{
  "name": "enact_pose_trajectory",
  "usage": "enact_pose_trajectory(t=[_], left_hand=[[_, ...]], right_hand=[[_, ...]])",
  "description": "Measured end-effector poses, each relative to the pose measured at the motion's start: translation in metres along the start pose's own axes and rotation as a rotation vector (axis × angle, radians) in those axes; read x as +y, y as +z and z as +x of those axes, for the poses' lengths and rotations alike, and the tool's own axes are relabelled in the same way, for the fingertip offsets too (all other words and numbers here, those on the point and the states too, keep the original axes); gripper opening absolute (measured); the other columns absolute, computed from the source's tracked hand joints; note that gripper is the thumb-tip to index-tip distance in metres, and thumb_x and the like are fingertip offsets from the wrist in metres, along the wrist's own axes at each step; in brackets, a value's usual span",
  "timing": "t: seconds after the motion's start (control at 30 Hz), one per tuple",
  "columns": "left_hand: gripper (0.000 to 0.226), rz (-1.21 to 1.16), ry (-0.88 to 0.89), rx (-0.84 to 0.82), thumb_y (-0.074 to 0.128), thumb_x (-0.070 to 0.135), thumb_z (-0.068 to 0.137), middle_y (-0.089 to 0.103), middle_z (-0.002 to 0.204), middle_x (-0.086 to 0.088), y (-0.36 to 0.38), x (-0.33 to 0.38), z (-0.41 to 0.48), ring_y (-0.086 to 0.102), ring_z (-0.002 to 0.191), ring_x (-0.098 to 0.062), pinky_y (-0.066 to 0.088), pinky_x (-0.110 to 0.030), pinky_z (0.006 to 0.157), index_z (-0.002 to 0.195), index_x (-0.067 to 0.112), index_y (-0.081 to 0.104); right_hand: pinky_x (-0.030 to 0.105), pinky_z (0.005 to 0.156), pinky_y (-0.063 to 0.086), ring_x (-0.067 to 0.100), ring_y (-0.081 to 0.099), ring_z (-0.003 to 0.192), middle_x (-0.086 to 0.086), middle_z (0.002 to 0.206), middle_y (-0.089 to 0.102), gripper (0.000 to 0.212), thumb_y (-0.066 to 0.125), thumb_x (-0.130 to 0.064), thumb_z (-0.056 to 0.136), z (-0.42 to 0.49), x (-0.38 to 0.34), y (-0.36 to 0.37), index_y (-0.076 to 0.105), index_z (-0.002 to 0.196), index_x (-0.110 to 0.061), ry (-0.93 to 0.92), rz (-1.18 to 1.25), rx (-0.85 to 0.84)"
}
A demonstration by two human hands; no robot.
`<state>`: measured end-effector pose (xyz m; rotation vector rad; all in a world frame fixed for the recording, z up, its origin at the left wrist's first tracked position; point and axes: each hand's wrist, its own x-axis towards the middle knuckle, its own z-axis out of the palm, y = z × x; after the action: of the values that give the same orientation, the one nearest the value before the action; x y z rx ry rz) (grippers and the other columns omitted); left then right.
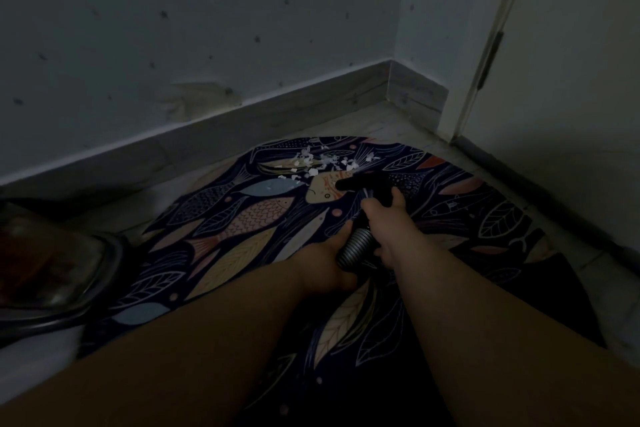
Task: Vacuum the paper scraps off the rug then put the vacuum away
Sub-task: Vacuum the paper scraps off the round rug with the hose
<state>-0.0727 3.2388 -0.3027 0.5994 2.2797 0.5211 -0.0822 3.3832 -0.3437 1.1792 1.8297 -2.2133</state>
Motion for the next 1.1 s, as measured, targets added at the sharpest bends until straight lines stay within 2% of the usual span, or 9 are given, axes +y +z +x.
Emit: enact_pose_trajectory(t=[0.07, 0.2, 0.3, 0.47, 0.63, 0.77, 0.9, 0.97, 1.1], left_hand=[[0.093, -0.017, -0.013, 0.012, 0.06, 0.03, 0.09, 0.045, 0.14, -0.005, -0.002, -0.006, -0.001, 0.048, 0.121, -0.017, 0.033, -0.011, 0.088, 0.148, 0.034, -0.013], [0.095, -0.029, -0.034, 0.031, 0.062, 0.029, 0.088, 0.046, 0.14, -0.006, -0.004, -0.018, -0.001, 0.05, 0.119, -0.018, 0.036, -0.014, 0.091, 0.147, 0.036, -0.012], [0.097, -0.04, -0.044, 0.035, 0.063, 0.03, 0.087, 0.047, 0.14, -0.003, -0.007, -0.025, -0.001, 0.05, 0.12, -0.017, 0.037, -0.014, 0.09, 0.147, 0.037, -0.013], [0.098, -0.053, -0.058, 0.051, 0.064, 0.028, 0.087, 0.034, 0.149, -0.001, -0.011, -0.032, -0.005, 0.042, 0.128, -0.016, 0.03, -0.012, 0.091, 0.148, 0.034, -0.012], [0.097, -0.06, -0.072, 0.046, 0.062, 0.027, 0.088, 0.043, 0.141, -0.003, -0.013, -0.031, -0.009, 0.047, 0.105, -0.009, 0.034, -0.009, 0.079, 0.146, 0.035, -0.015], [0.097, -0.049, -0.078, 0.046, 0.062, 0.028, 0.087, 0.04, 0.145, -0.002, -0.012, -0.027, -0.008, 0.047, 0.121, -0.015, 0.034, -0.012, 0.087, 0.147, 0.034, -0.013], [0.094, -0.013, -0.056, 0.038, 0.061, 0.029, 0.089, 0.048, 0.138, -0.003, -0.009, -0.011, -0.007, 0.051, 0.117, -0.016, 0.038, -0.013, 0.083, 0.148, 0.033, -0.012], [0.094, 0.007, -0.046, 0.031, 0.061, 0.03, 0.089, 0.05, 0.136, -0.005, -0.007, -0.003, -0.004, 0.053, 0.116, -0.017, 0.038, -0.014, 0.083, 0.149, 0.033, -0.012], [0.093, 0.028, -0.03, 0.009, 0.06, 0.032, 0.089, 0.046, 0.141, -0.005, -0.002, 0.013, 0.005, 0.049, 0.12, -0.017, 0.033, -0.012, 0.085, 0.149, 0.032, -0.012]], right_hand=[[0.043, 0.077, 0.053, 0.031, 0.055, 0.104, 0.01, 0.145, 0.042, 0.073, 0.052, -0.033, 0.097, 0.001, 0.0, 0.006, 0.006, 0.152, -0.044, 0.001, -0.001, -0.008], [0.052, 0.092, 0.052, 0.03, 0.055, 0.107, 0.009, 0.141, 0.046, 0.076, 0.055, -0.037, 0.095, 0.005, 0.004, 0.019, 0.006, 0.153, -0.044, -0.017, -0.009, -0.031], [0.053, 0.093, 0.051, 0.031, 0.056, 0.107, 0.009, 0.139, 0.048, 0.075, 0.055, -0.036, 0.095, 0.008, 0.004, 0.028, 0.008, 0.152, -0.044, -0.017, -0.006, -0.038], [0.04, 0.078, 0.052, 0.024, 0.055, 0.09, 0.006, 0.134, 0.048, 0.072, 0.053, -0.032, 0.098, 0.009, 0.002, 0.038, 0.008, 0.153, -0.042, -0.002, 0.001, -0.104], [0.032, 0.062, 0.045, 0.017, 0.051, 0.079, 0.003, 0.121, 0.046, 0.069, 0.052, -0.03, 0.1, 0.008, 0.001, 0.042, 0.01, 0.154, -0.04, 0.007, -0.005, -0.149], [0.038, 0.078, 0.05, 0.018, 0.052, 0.082, 0.003, 0.12, 0.047, 0.067, 0.051, -0.029, 0.1, 0.007, 0.0, 0.037, 0.013, 0.154, -0.037, -0.012, -0.009, -0.129], [0.048, 0.096, 0.051, 0.029, 0.056, 0.107, 0.004, 0.137, 0.047, 0.07, 0.054, -0.033, 0.097, 0.006, 0.0, 0.024, 0.013, 0.155, -0.035, -0.027, 0.003, -0.079], [0.05, 0.097, 0.05, 0.031, 0.055, 0.111, 0.008, 0.14, 0.048, 0.071, 0.055, -0.033, 0.096, 0.006, -0.001, 0.015, 0.014, 0.154, -0.035, -0.03, 0.009, -0.058], [0.045, 0.089, 0.052, 0.028, 0.055, 0.099, 0.004, 0.134, 0.046, 0.071, 0.052, -0.032, 0.097, 0.003, -0.008, -0.006, 0.011, 0.154, -0.037, -0.008, 0.01, -0.019]])
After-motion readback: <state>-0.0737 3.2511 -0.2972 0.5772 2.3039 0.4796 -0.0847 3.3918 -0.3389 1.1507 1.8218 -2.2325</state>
